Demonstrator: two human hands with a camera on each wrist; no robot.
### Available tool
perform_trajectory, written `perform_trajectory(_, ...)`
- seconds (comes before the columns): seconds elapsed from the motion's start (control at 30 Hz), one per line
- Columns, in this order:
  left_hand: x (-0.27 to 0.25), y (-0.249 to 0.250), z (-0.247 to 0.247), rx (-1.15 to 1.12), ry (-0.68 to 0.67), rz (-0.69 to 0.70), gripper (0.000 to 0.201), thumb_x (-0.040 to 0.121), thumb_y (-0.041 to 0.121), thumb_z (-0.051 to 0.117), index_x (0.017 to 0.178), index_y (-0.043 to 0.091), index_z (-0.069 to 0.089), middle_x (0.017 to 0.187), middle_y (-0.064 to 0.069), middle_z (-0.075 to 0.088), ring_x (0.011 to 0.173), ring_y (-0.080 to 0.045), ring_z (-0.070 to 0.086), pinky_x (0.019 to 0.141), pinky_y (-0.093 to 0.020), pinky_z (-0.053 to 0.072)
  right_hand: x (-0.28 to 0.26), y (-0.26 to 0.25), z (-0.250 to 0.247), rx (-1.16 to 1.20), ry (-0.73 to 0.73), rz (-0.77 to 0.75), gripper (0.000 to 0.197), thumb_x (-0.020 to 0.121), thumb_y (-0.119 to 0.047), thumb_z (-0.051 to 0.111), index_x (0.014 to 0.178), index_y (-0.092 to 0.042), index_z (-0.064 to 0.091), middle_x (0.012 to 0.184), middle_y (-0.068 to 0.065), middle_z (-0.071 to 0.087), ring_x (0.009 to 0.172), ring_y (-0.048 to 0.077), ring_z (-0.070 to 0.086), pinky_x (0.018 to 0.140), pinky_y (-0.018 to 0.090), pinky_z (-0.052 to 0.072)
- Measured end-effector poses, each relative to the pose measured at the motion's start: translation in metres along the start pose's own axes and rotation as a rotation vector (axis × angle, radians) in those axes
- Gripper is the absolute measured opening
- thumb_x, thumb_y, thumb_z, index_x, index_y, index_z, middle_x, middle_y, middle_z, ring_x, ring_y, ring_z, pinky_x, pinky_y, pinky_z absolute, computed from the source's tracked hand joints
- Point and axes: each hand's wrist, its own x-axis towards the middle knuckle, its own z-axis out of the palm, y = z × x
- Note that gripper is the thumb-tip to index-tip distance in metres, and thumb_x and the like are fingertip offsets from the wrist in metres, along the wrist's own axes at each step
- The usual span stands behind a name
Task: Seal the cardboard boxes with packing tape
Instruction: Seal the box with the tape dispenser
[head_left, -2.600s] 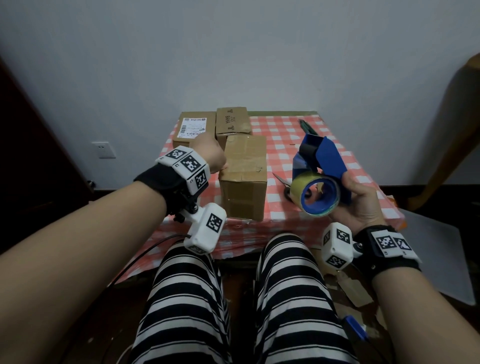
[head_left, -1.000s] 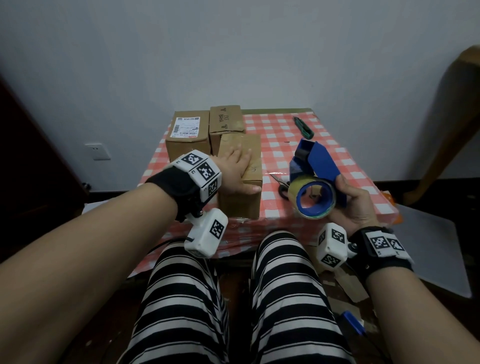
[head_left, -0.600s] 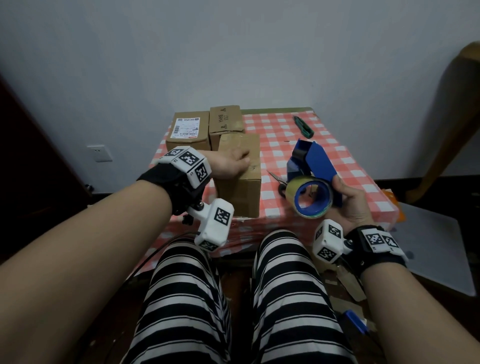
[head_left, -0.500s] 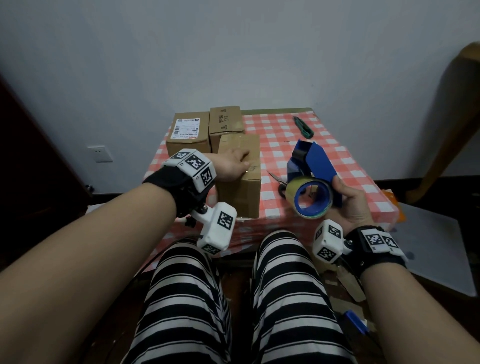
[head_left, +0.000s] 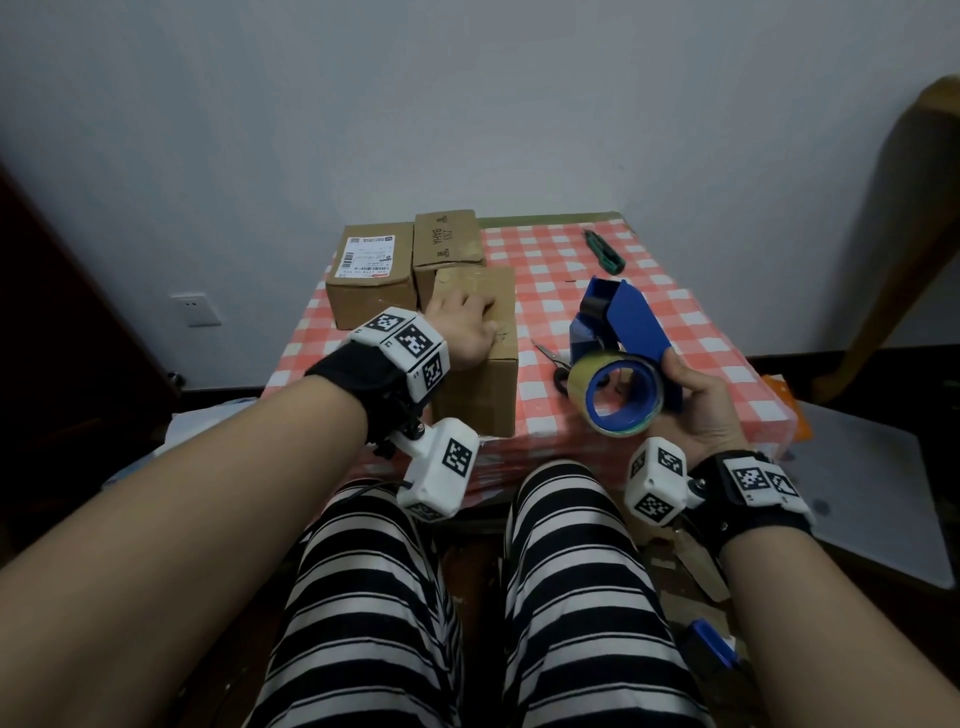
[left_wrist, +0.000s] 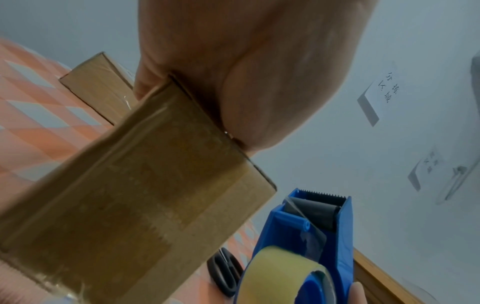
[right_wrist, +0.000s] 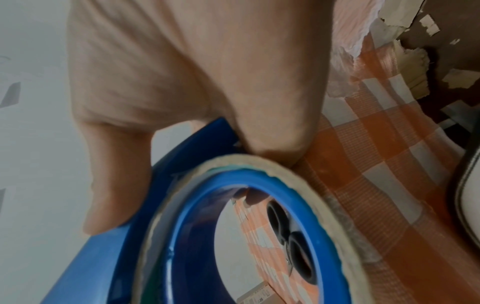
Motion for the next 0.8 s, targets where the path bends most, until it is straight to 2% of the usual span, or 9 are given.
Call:
perform_trajectory(0.1,0.0006,-0.0001,0.0012,0.005,0.009,0.008,0.051,0.104,0.033,0.032,0.152,0.019,0.020,0.158,-0.010,0.016,0.145,-0.030,0.013,0.118,-0.043,0.013,-0.0003,-0.0006,0.0011,0.004,-0.001,0.010,0.090,0.063,-0.021,0.087,0.142,-0.004,0.047,0.117,0.012,0.067,0.109,0.027,0.064,0.105,0.046,0.045)
perform_trajectory(0.17,0.0004,0.0011,0.0017,0.015,0.009,0.012,0.052,0.104,0.036,0.032,0.151,0.017,0.021,0.157,-0.010,0.017,0.145,-0.029,0.013,0.117,-0.042,0.013,-0.0008,-0.0011,0.0019,-0.002,-0.007,0.013,0.083,0.072,-0.021,0.079,0.145,-0.003,0.043,0.117,0.012,0.067,0.109,0.027,0.064,0.104,0.046,0.046)
perform_trajectory(0.2,-0.0001,0.0018,0.0016,0.021,0.011,0.013,0.052,0.104,0.037,0.032,0.151,0.017,0.022,0.156,-0.010,0.018,0.144,-0.030,0.014,0.116,-0.041,0.014,-0.0001,-0.0014,0.0015,-0.005,-0.008,0.015,0.084,0.072,-0.021,0.079,0.145,-0.003,0.042,0.118,0.012,0.066,0.110,0.028,0.063,0.104,0.046,0.046)
perform_trajectory(0.3,0.0001,0.0033,0.0012,0.037,0.010,0.013,0.053,0.103,0.040,0.032,0.150,0.017,0.023,0.156,-0.010,0.019,0.144,-0.030,0.014,0.116,-0.040,0.014,-0.0001,-0.0017,0.0030,-0.032,-0.011,0.014,0.104,0.056,-0.023,0.092,0.145,-0.003,0.042,0.123,0.014,0.063,0.115,0.029,0.060,0.107,0.047,0.043)
perform_trajectory(0.43,0.0017,0.0031,0.0007,0.056,0.002,0.009,0.056,0.102,0.045,0.031,0.150,0.017,0.023,0.156,-0.009,0.018,0.144,-0.031,0.013,0.116,-0.042,0.014,0.0004,-0.0021,0.0027,-0.037,-0.016,0.016,0.109,0.055,-0.024,0.093,0.147,-0.003,0.039,0.129,0.015,0.058,0.123,0.031,0.054,0.109,0.049,0.039)
perform_trajectory(0.6,0.0031,0.0026,-0.0001,0.069,-0.002,0.001,0.057,0.101,0.047,0.032,0.150,0.018,0.023,0.155,-0.010,0.018,0.143,-0.032,0.013,0.115,-0.043,0.015,0.0005,-0.0016,0.0026,-0.029,-0.022,0.025,0.109,0.056,-0.024,0.093,0.148,-0.003,0.039,0.128,0.015,0.058,0.121,0.030,0.054,0.110,0.049,0.038)
perform_trajectory(0.73,0.0008,0.0042,-0.0015,0.094,-0.019,-0.001,0.062,0.100,0.052,0.029,0.151,0.018,0.020,0.156,-0.010,0.016,0.144,-0.032,0.011,0.116,-0.044,0.014,-0.0005,-0.0015,0.0031,-0.008,-0.016,0.027,0.105,0.057,-0.021,0.092,0.147,-0.003,0.040,0.119,0.014,0.064,0.111,0.029,0.062,0.105,0.048,0.043)
perform_trajectory(0.8,0.0000,0.0055,-0.0021,0.098,-0.011,-0.012,0.063,0.099,0.053,0.030,0.150,0.018,0.020,0.156,-0.011,0.017,0.144,-0.032,0.012,0.116,-0.042,0.014,-0.0011,-0.0007,0.0024,0.011,-0.005,0.024,0.094,0.067,-0.020,0.084,0.147,-0.003,0.038,0.117,0.013,0.064,0.108,0.028,0.063,0.104,0.046,0.045)
